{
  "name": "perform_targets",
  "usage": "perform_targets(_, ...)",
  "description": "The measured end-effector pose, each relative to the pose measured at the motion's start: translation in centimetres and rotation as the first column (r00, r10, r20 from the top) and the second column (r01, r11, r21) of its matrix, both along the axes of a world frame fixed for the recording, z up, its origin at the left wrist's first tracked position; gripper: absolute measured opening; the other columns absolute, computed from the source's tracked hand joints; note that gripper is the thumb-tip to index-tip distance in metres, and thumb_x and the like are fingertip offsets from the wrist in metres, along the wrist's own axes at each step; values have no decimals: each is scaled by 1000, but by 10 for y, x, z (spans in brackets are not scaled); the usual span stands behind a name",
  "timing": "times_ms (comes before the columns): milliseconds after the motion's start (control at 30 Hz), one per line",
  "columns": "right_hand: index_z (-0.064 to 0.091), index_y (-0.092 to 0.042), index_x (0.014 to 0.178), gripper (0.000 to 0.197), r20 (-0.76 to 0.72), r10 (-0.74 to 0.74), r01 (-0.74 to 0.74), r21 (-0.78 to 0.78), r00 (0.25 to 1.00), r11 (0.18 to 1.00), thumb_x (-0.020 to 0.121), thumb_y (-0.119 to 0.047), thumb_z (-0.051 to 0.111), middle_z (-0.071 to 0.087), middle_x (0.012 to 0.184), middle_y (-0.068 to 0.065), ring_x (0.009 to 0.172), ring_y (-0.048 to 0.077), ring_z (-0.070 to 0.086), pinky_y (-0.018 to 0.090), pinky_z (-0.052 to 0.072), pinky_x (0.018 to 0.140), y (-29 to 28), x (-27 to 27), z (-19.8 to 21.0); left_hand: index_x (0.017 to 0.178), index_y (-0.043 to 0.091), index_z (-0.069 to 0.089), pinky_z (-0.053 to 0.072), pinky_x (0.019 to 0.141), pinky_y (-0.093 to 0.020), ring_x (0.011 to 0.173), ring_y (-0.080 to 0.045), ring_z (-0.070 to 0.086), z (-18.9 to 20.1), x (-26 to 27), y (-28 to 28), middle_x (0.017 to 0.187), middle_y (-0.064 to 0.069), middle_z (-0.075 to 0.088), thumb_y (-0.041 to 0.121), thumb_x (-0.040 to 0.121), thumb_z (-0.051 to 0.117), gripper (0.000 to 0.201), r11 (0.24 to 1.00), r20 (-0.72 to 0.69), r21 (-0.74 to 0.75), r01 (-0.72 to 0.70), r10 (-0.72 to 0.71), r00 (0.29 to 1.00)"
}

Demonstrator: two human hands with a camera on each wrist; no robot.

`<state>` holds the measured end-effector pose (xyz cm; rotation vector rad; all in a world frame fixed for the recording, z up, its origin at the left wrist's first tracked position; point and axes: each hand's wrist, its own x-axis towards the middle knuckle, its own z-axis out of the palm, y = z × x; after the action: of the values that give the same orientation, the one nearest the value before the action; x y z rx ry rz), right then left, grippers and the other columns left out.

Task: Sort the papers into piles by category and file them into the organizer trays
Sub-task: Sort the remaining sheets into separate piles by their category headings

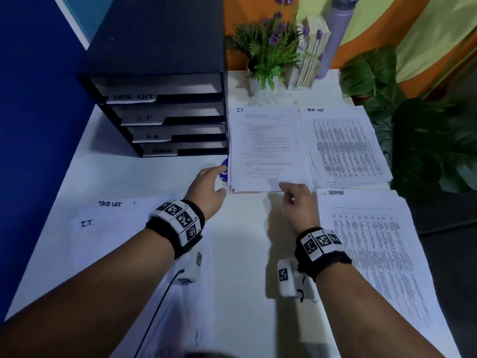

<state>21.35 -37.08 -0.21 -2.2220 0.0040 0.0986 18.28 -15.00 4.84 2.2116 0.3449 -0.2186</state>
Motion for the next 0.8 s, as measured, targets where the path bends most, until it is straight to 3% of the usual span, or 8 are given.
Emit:
perform_targets(167,67,-28,88,33,-189,177,-137,210,966,968,89,3,53,65,91,0,83,19,63,33,52,89,49,-55,8,139,21,47,40,109,-39,127,-20,48,2,-73,59,138,-2,42,5,93,49,49,988,-3,19,-152,152,988)
perform_targets(267,68,-21,86,29,-225,281,-220,264,933,939,93,1,50,66,78,-4,61,5,59,21,50,67,83,-91,19,141,19,45,39,109,-44,129,-23,47,-6,-127,105,143,-5,38,8,94,50,49,954,-72,96,-285,293,953)
perform_targets(333,70,-10,84,26,-242,356,-297,248,903,922,92,2,49,68,75,-1,56,2,59,18,48,62,105,-114,24,145,15,39,37,111,-42,131,-28,45,-13,-159,134,148,-11,32,14,94,52,53,918,-171,247,-311,357,918)
perform_targets(433,70,-8,87,16,-235,462,-458,77,855,886,89,-9,54,71,84,4,76,15,64,29,50,76,129,-138,18,148,13,32,36,110,-44,131,-36,42,-24,-197,162,151,-15,26,25,90,59,65,865,-318,413,-284,429,845)
perform_targets(500,67,-12,84,14,-259,474,-509,-86,841,856,88,-21,58,67,88,5,84,21,59,29,42,73,140,-148,11,150,14,30,37,109,-44,130,-37,42,-33,-214,171,151,-14,24,32,86,65,75,866,-364,415,-277,438,822)
perform_targets(600,62,-8,80,22,-291,390,-447,-163,874,880,85,-30,60,54,81,6,79,24,50,26,31,66,149,-157,3,150,18,25,38,108,-41,131,-36,41,-43,-226,174,148,-14,27,39,77,75,91,873,-369,412,-261,421,829)
perform_targets(700,65,-8,97,27,-288,288,-344,-170,914,923,82,-31,60,56,97,14,92,32,56,31,46,82,150,-157,-3,151,21,23,39,108,-38,130,-33,41,-46,-229,172,147,-13,28,30,71,82,100,878,-283,363,-312,423,861)
perform_targets(800,57,-10,122,38,-300,163,-243,-253,940,937,86,-24,61,49,121,19,110,39,52,37,41,99,149,-156,-3,151,22,23,38,107,-33,131,-30,40,-47,-231,169,146,-12,28,17,68,85,104,882,-190,312,-354,423,886)
